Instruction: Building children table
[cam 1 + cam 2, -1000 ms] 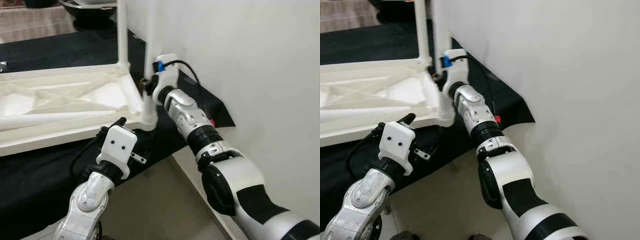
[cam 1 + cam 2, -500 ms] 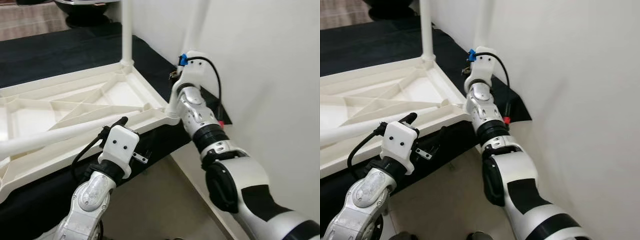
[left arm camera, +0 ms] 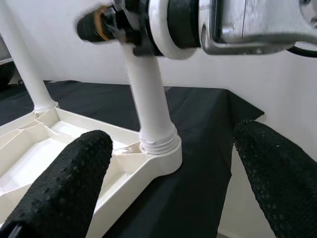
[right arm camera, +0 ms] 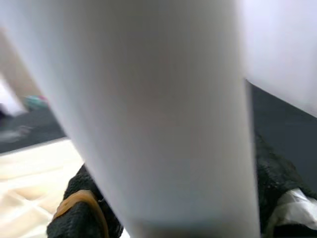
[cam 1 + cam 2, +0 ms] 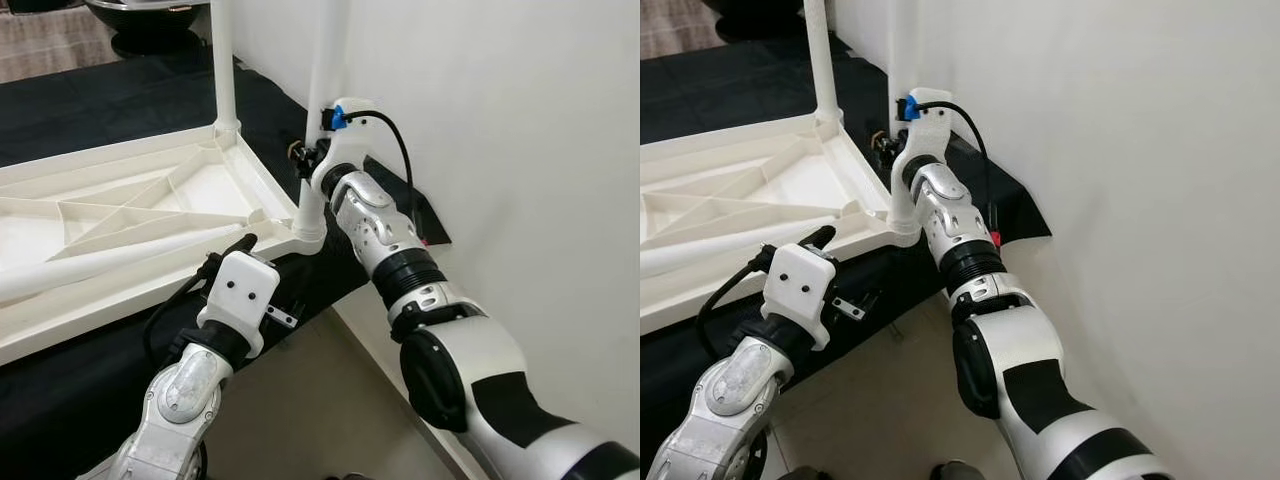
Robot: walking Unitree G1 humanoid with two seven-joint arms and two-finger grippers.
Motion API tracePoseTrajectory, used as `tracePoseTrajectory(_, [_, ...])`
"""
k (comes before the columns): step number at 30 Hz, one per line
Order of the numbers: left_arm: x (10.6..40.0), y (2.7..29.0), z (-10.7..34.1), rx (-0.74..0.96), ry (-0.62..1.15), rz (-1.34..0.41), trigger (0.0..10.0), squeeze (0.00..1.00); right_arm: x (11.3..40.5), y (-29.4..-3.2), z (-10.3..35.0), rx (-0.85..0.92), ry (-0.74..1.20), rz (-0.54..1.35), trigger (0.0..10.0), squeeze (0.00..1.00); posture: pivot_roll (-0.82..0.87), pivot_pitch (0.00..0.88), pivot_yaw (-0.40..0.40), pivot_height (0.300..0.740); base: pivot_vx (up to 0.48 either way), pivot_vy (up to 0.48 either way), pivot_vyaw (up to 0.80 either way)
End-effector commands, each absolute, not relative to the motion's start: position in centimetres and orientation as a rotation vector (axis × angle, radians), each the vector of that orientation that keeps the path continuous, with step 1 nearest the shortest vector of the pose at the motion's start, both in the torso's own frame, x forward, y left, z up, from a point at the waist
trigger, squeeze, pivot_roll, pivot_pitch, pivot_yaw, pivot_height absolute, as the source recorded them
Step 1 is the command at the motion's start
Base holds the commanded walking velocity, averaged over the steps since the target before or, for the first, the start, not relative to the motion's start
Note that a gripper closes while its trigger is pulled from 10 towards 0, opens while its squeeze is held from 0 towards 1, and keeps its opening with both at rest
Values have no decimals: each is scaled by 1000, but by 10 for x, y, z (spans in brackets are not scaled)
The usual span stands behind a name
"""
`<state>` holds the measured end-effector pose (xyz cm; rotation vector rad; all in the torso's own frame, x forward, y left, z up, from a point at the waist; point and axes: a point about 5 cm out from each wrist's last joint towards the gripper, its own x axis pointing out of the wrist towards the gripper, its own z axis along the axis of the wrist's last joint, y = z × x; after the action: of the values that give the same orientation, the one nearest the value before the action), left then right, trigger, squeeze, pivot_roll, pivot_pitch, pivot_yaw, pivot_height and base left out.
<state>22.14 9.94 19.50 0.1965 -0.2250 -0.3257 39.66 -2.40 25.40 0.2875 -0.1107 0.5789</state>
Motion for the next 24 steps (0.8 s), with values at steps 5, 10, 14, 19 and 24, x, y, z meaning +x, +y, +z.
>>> tracePoseTrajectory(5, [222,97,192,196,-214,-334,10000,0,359,5,246,189,-142,1240,10000,0,71,66,-116,740,0,0,0])
tracePoseTrajectory(10, [221,99,192,198,-213,-331,10000,0,367,-22,214,-5,-27,1343,10000,0,74,66,-118,740,0,0,0])
tracePoseTrajectory(14, [220,99,193,196,-211,-328,10000,0,375,-24,215,8,-6,1255,0,0,82,75,-123,740,0,0,0])
tracePoseTrajectory(19, [220,99,193,196,-210,-327,10000,0,377,-23,217,20,-10,1226,0,0,82,75,-123,740,0,0,0])
tracePoseTrajectory(24, [220,99,193,196,-210,-322,10000,0,393,-23,224,61,-1,860,0,0,80,79,-124,740,0,0,0])
